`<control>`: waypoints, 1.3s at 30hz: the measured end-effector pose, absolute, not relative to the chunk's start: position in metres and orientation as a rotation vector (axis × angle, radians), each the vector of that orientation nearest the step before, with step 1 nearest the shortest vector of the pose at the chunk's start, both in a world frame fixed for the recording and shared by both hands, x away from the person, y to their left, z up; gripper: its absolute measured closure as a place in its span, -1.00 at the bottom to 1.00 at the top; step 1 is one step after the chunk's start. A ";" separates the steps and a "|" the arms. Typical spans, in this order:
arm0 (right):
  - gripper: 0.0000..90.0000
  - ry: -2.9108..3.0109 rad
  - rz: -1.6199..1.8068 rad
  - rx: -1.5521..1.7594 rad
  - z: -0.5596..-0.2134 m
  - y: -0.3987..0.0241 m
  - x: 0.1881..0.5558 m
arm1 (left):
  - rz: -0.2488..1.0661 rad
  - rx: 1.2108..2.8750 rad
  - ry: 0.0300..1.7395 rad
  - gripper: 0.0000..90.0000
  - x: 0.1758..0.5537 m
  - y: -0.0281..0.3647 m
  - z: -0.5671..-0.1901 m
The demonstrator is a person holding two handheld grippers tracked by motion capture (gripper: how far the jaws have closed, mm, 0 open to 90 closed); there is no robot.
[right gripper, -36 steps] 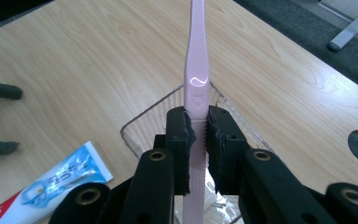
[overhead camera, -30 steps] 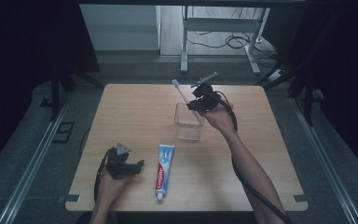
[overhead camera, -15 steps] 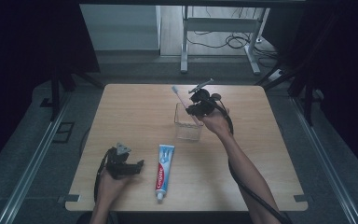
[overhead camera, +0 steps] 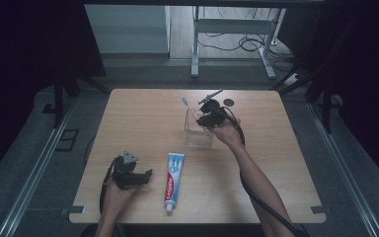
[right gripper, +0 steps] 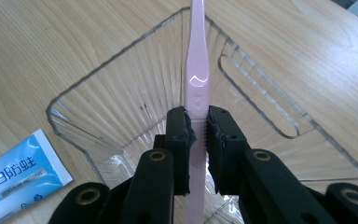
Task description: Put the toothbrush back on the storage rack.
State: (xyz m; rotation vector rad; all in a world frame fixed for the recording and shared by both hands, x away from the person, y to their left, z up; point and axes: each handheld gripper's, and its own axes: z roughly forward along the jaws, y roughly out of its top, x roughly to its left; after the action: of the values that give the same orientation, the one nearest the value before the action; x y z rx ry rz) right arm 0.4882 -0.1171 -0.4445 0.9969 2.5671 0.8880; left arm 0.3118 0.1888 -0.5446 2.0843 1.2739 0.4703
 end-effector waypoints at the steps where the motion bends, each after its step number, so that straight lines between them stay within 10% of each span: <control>1: 0.74 2.571 0.884 1.002 -0.446 -0.117 0.488 | 0.470 2.085 1.274 -0.70 0.312 0.189 -0.545; 39: 0.55 2.621 0.864 1.010 -0.444 -0.123 0.488 | 0.470 2.085 1.274 -0.70 0.312 0.189 -0.545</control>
State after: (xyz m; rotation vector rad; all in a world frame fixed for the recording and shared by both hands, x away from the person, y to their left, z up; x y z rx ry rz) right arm 0.4876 -0.1225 -0.4438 1.0104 2.6213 0.8640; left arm 0.3119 0.1888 -0.5446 2.0847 1.2735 0.4702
